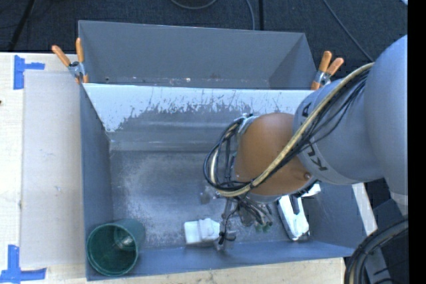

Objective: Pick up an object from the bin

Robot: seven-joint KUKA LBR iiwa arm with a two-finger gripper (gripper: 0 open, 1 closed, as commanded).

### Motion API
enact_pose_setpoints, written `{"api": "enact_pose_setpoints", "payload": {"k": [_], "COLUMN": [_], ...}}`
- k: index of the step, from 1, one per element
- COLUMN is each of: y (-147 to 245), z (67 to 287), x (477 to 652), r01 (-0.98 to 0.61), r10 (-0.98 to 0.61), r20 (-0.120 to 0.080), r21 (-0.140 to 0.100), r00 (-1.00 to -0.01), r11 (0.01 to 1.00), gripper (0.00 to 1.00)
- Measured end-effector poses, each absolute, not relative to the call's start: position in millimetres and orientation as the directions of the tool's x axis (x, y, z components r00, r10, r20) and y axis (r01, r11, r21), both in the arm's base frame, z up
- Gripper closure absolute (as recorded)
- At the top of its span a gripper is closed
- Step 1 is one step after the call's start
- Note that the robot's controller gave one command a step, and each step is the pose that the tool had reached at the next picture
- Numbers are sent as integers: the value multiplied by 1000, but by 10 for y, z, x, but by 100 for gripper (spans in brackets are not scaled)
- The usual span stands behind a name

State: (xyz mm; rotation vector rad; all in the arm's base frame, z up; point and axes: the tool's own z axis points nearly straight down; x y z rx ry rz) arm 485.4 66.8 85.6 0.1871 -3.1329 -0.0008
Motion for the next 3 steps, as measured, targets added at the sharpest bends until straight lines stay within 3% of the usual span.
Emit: {"api": "enact_pose_setpoints", "payload": {"k": [1,2,3], "y": [797,488,486], "z": [623,722,722], "x": [4887,4749,4749], "r01": [-133,-157,-155], "r10": [-133,-157,-155], "r20": [-6,-13,-13], "r21": [0,0,1], "r00": [-991,-987,-988], "r11": [991,988,988], "gripper": [0,100,100]}}
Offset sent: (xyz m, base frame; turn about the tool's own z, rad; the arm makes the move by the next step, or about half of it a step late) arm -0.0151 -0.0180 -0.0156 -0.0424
